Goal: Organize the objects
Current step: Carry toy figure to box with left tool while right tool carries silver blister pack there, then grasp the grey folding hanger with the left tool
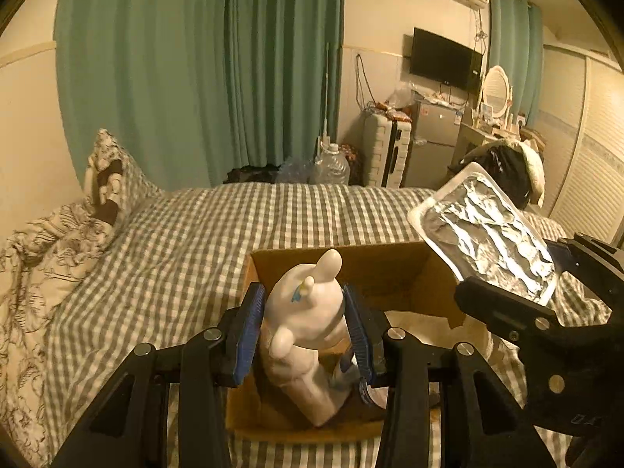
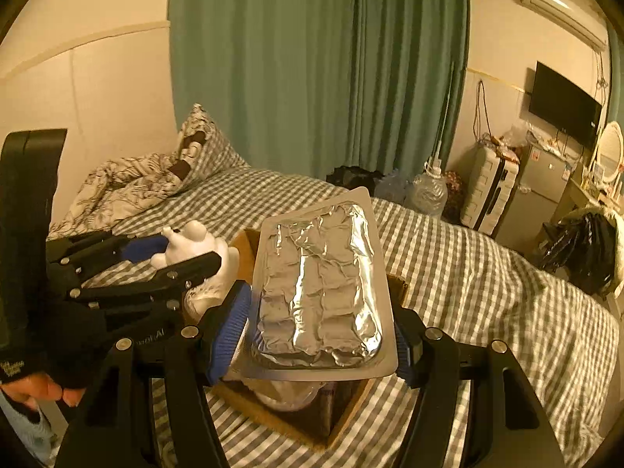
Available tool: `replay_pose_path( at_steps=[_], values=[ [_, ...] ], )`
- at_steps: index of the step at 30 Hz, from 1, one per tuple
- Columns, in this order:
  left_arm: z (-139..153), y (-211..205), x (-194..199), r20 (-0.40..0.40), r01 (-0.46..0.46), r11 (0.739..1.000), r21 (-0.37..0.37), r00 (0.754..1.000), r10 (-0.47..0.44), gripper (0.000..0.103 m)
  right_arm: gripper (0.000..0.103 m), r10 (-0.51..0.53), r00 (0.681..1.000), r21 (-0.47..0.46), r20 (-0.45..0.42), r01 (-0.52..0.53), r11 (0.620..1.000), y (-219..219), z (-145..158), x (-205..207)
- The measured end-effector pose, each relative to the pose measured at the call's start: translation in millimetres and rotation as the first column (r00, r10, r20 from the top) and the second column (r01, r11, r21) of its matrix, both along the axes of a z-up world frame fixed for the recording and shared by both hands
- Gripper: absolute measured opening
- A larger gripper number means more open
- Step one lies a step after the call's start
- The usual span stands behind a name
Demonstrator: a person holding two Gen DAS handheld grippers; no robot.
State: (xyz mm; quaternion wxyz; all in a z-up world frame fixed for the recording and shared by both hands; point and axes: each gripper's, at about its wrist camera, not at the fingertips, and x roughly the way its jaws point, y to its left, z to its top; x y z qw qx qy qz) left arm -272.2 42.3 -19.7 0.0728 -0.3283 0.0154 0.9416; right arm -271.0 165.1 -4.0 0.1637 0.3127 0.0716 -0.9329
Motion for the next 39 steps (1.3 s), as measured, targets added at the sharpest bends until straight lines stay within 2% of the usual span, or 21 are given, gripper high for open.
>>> replay_pose_path(
  at_steps=[3,4,5,7,9,13,15,22,28,34,39],
  values=[
    [-17,2,-12,0.025,0.010,1.000,0.011,1.000,-0.010,0.043,0.064,-0.010,1.000,-0.024,0.029,0.010,1.000,3,-17,-14],
    [-22,2,-15,0.034,0.011,1.000,0.014,0.999,-0.011,0.045,0.069,-0.012,0.999,-0.029,0.034,0.013,0.999,4,-21,-15],
    [-28,1,-17,0.046,0.015,1.000,0.017,0.999,-0.016,0.046,0.078,-0.018,0.999,-0.030,0.038,0.019,0.999,5,-25,-17],
    [-33,2,-18,0.056,0.021,1.000,0.014,0.998,-0.022,0.056,0.083,-0.035,0.999,-0.024,0.029,0.036,0.999,9,-28,-16],
    [-33,1,-14,0.047,0.007,1.000,0.002,0.999,-0.007,0.075,0.085,-0.046,0.999,-0.029,0.016,0.046,0.999,13,-24,-13],
    [-21,-3,-2,0.028,-0.012,1.000,-0.005,1.000,0.013,0.084,0.089,-0.068,0.998,-0.062,-0.015,0.067,0.996,23,-5,1],
    [-11,-5,9,0.010,-0.028,0.999,-0.018,1.000,0.028,0.094,0.090,-0.077,0.997,-0.069,-0.033,0.074,0.995,27,7,12],
    [28,-16,58,-0.070,-0.047,0.998,-0.041,0.997,0.044,0.099,0.093,-0.090,0.994,-0.057,-0.064,0.087,0.995,31,44,60],
    [44,-20,102,-0.095,-0.052,0.998,-0.034,0.994,0.048,0.103,0.094,-0.100,0.991,-0.048,-0.088,0.096,0.994,35,58,111],
    [39,-28,139,-0.111,-0.065,0.998,-0.027,0.992,0.062,0.103,0.095,-0.127,0.986,-0.021,-0.108,0.125,0.992,35,48,151],
    [13,-37,161,-0.091,-0.082,0.996,-0.037,0.993,0.079,0.103,0.095,-0.143,0.987,0.019,-0.076,0.145,0.989,29,14,174]
  ],
)
